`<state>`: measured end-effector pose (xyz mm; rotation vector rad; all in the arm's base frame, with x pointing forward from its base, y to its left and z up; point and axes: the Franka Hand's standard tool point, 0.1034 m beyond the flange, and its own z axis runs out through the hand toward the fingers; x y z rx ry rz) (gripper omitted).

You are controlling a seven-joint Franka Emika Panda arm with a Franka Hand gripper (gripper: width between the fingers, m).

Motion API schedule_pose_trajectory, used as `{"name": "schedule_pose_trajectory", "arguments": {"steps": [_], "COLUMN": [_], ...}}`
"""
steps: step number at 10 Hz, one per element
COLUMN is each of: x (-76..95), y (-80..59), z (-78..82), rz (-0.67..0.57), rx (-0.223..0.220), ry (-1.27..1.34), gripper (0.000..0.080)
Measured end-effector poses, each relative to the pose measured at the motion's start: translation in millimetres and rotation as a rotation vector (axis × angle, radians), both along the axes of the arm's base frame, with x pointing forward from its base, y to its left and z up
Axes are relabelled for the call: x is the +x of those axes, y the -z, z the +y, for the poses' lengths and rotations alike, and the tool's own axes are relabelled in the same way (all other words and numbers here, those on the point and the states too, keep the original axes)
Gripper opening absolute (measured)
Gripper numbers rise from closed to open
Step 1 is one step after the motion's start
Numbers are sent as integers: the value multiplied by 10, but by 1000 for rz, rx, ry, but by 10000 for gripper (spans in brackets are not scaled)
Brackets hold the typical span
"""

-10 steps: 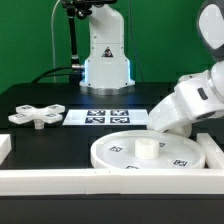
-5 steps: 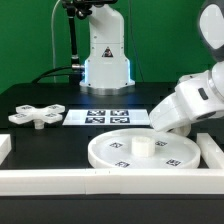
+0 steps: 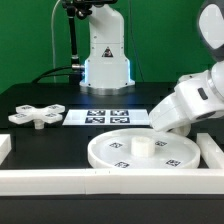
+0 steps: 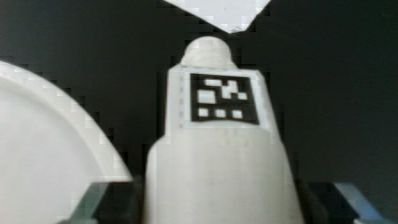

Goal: Assemble round table

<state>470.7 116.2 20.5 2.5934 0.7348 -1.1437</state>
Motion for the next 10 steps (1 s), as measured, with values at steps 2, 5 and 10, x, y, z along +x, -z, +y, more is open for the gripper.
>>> {"name": "schedule_pose_trajectory", "arguments": {"steps": [2, 5, 10], "x": [12, 82, 259], "y": [-242, -731, -694], "z": [-31, -164, -152], "rz": [26, 53, -69], "rx": [-7, 13, 76], "ry": [-5, -22, -32], "gripper": [407, 409, 409]}}
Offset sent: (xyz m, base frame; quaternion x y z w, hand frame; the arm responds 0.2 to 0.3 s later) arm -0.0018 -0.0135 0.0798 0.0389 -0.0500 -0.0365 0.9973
